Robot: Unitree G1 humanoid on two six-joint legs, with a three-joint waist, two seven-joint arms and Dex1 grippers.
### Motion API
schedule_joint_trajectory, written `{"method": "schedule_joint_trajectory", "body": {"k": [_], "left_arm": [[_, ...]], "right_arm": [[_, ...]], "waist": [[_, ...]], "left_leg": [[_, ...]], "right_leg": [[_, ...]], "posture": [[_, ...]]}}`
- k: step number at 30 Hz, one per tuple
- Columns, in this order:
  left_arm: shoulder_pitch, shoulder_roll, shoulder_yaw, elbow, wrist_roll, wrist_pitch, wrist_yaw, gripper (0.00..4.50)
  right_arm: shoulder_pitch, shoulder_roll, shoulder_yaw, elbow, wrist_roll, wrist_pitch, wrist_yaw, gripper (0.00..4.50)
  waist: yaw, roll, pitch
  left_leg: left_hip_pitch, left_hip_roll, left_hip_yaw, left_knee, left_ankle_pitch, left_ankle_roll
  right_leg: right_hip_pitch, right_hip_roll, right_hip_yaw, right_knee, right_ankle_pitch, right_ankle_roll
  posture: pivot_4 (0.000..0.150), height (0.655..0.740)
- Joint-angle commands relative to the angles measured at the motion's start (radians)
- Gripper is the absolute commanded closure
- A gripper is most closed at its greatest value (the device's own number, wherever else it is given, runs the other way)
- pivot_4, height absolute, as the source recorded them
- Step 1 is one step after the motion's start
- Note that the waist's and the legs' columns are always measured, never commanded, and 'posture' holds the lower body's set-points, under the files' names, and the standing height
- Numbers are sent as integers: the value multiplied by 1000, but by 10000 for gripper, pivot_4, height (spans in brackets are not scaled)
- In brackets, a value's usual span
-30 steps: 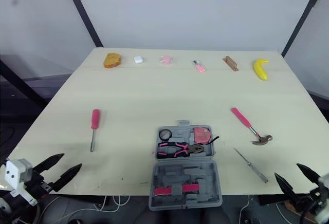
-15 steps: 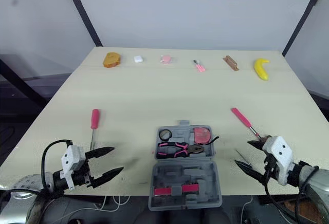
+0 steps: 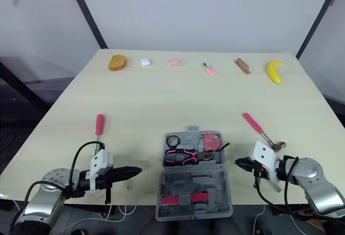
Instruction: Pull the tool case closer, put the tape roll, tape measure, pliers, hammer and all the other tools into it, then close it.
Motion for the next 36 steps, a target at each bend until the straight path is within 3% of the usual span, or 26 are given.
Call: {"method": "schedule_joint_trajectory", "body": {"k": [1,16,36], "left_arm": [[-31,-1,-21,28,18,-41,-19,44596],[-145,-30,-108,120,47,-51,-59,44596],[-175,-77,-161,157,88,-57,-52,44596]], "right_arm": [[-17,12,26,14,-25,-36,16,45000],[-97,85,83,133,-94,-118,11,45000],[-102,126,104,151,-125,-141,7,45000]], "waist": [[0,0,0],[-1,0,0],[-1,0,0]], "left_leg": [[0,0,0,0,0,0],[0,0,-1,1,0,0],[0,0,-1,2,0,0]], "right_leg": [[0,0,0,0,0,0],[0,0,0,2,0,0],[0,0,0,5,0,0]], "posture": [[1500,7400],[1500,7400],[1500,7400]]}}
